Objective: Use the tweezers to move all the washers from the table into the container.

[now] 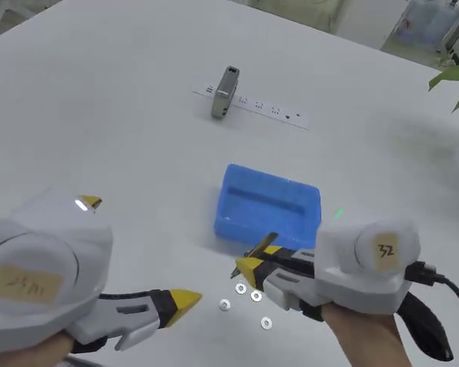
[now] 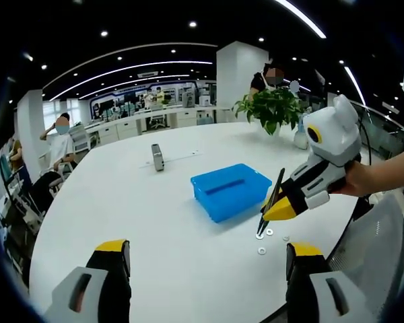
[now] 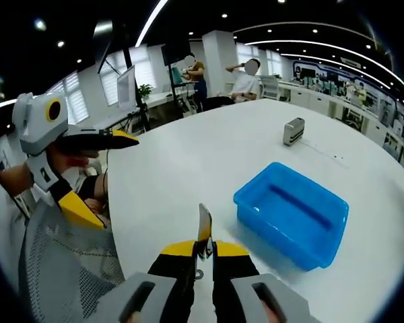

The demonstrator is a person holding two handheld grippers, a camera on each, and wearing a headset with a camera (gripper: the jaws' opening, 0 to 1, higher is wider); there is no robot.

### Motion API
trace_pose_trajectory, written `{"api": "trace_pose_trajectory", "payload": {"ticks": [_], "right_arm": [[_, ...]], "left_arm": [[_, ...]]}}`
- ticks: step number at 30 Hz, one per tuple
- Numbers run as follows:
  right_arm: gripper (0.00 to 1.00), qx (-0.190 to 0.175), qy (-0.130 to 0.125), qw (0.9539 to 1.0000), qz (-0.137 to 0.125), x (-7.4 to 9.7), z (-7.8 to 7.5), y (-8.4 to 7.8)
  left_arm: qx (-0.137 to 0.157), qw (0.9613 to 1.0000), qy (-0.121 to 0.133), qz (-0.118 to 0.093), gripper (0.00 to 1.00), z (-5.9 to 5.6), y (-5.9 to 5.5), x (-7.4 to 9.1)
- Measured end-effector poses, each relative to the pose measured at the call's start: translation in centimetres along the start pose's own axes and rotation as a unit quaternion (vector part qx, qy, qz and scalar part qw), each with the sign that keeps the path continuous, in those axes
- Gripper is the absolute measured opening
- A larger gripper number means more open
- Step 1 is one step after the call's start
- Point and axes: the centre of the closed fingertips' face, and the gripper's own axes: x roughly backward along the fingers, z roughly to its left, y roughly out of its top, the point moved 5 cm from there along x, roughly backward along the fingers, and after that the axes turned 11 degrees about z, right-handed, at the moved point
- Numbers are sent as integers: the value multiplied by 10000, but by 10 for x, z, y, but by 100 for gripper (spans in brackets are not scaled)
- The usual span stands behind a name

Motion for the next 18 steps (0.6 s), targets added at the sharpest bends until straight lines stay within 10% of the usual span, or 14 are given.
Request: {"api": "trace_pose_trajectory", "payload": {"ticks": [18], "right_arm": [[5, 119, -39, 9995, 290, -18, 5, -19]], "left_arm": [[-85, 10000, -11, 15, 98, -1, 0, -3]]}}
